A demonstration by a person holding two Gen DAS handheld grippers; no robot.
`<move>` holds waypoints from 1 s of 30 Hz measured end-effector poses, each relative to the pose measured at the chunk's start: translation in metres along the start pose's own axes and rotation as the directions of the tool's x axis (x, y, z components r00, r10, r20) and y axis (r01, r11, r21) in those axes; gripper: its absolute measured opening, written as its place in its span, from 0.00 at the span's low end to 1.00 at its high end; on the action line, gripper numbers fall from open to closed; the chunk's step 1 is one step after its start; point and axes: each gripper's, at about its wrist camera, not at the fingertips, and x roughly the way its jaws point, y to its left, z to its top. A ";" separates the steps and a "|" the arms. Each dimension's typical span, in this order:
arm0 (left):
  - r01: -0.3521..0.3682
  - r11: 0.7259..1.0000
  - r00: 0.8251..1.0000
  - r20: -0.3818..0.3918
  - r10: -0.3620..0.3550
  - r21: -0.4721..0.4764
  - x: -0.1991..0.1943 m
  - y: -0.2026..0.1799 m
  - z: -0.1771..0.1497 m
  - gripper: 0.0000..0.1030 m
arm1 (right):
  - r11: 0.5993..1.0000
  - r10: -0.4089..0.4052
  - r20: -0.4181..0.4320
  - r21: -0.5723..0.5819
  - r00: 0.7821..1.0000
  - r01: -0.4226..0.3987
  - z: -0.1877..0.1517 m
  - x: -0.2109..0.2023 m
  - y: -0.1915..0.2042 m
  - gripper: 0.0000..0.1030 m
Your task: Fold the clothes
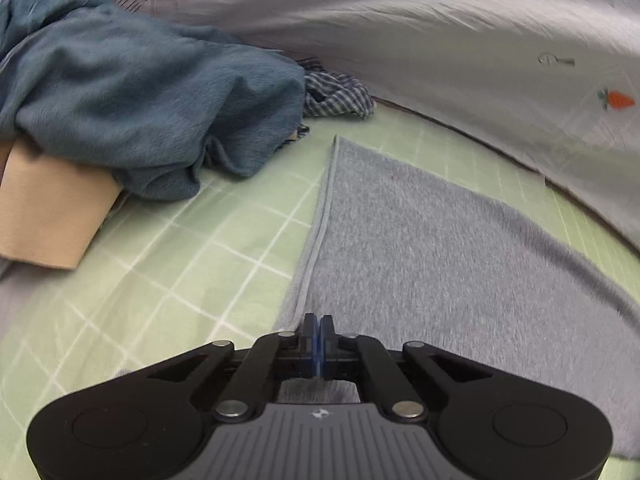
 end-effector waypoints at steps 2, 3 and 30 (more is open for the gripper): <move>0.012 1.000 1.000 0.015 -0.012 -0.018 -0.002 0.004 0.000 0.00 | 1.000 0.006 0.001 0.031 1.000 -0.006 -0.001 -0.001 -0.005 0.00; 0.010 1.000 1.000 0.027 -0.010 -0.014 -0.005 0.004 0.000 0.00 | 0.999 0.009 0.007 0.050 1.000 -0.009 -0.001 -0.004 -0.007 0.00; -0.100 0.985 0.989 0.095 0.114 -0.138 -0.056 0.063 -0.003 0.03 | 0.986 0.069 -0.051 0.158 0.996 -0.060 -0.029 -0.034 -0.009 0.20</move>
